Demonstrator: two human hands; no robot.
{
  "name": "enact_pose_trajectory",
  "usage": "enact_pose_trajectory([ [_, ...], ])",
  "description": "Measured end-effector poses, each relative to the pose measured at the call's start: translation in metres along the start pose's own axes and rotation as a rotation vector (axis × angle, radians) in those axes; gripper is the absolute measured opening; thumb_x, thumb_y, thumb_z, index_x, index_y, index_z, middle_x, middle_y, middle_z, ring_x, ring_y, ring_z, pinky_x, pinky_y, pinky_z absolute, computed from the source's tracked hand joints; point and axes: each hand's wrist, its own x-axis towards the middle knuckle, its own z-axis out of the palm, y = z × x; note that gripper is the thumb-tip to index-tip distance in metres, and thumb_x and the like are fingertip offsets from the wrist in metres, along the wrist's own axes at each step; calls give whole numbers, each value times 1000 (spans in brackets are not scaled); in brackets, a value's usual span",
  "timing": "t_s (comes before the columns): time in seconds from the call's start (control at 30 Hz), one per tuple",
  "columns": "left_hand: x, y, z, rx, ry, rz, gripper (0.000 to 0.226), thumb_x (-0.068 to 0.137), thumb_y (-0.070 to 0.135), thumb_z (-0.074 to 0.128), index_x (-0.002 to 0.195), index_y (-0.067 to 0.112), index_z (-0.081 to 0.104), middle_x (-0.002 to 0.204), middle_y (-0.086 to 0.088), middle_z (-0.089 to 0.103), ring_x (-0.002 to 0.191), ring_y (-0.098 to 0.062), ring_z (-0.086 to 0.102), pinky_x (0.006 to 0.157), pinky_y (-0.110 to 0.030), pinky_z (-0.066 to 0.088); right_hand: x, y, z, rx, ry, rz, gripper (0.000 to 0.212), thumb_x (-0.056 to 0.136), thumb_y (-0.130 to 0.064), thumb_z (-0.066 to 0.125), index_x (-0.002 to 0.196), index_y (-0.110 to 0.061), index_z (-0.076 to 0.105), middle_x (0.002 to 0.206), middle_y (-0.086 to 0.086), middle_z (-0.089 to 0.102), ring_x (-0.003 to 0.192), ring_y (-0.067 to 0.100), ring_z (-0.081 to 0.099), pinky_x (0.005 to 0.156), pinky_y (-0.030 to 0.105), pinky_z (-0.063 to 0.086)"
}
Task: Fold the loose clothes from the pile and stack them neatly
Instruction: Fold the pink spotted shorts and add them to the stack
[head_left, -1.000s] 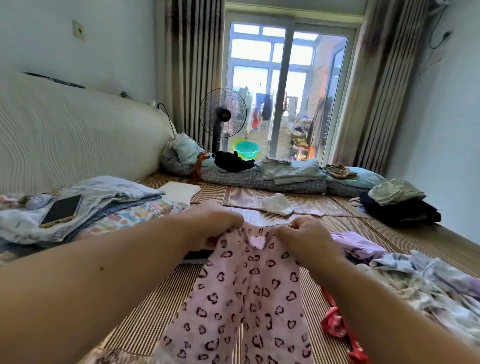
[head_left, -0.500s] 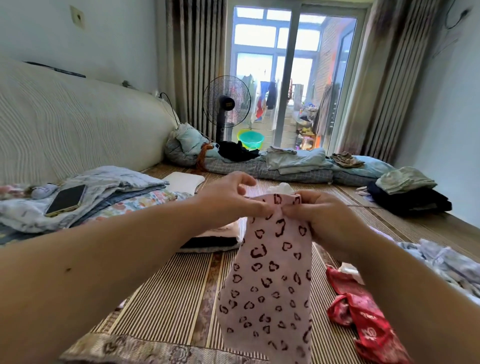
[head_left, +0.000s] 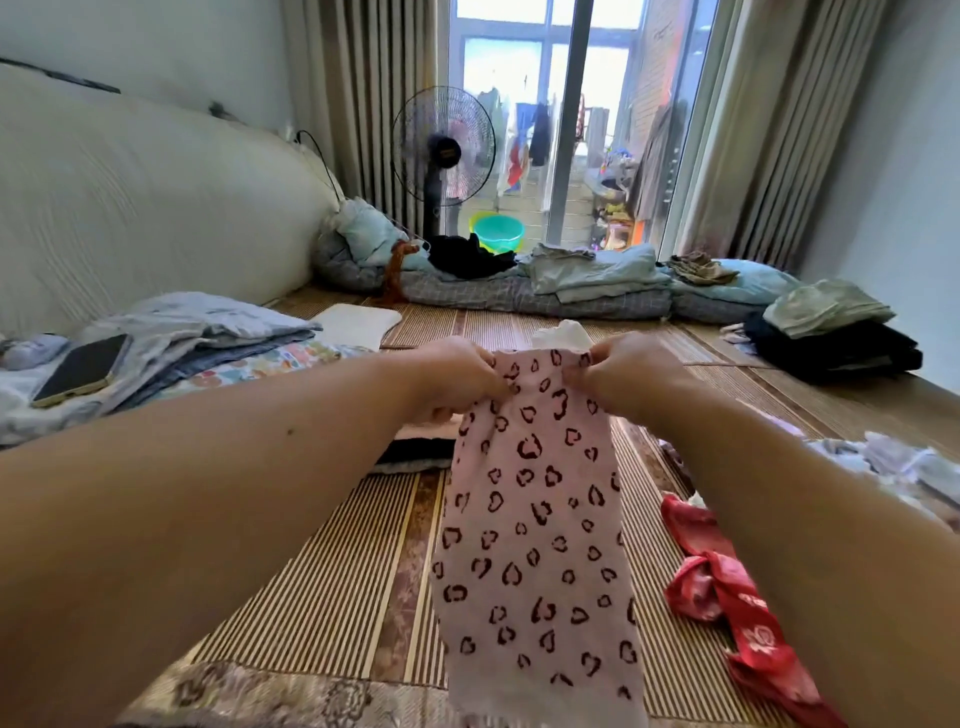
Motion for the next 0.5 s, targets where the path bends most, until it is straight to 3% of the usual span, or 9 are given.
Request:
enact_pose_trajectory([
  [0.1,28,7,8,-62,73,13,13,88,15,62,99,10,68,87,-8,71,58,-12,60,42,-20,45,27,9,13,34,46,18,21,95,-27,55,96,-9,65,89,11,71,80,24,69,72,40,59],
  [0.17,43,12,9,-77,162,85,11,88,11,57,91,14,67,89,-7,69,71,-17,68,49,-24,52,40,13,17,40,124,-53,20,94,-28,54,91,-14,68,90,8,69,84,24,66,76,40,57],
  [0.27,56,12,4,39,328,223,9,85,15,53,85,14,62,90,-8,68,84,-23,64,69,-36,53,46,18,20,158,203,-162,13,92,-29,58,93,-23,70,88,0,68,85,20,63,75,37,52],
  [0.37,55,-1,6,85,395,319,17,88,26,56,86,10,61,87,-9,66,81,-23,61,68,-38,49,38,28,24,183,177,-229,8,92,-29,60,92,-29,67,86,-2,69,71,10,61,61,30,48],
  [0.43,45,-19,17,103,329,358,22,92,33,56,80,14,59,80,-5,65,70,-17,59,56,-28,46,23,39,29,161,90,-233,8,92,-30,59,86,-32,64,80,-4,69,49,-3,52,52,21,38],
  [0.5,31,-43,34,132,231,361,19,93,30,57,79,18,58,78,-1,65,66,-15,60,54,-24,49,3,54,38,105,-58,-212,11,92,-28,60,82,-30,63,74,-3,67,40,-7,48,48,18,35],
])
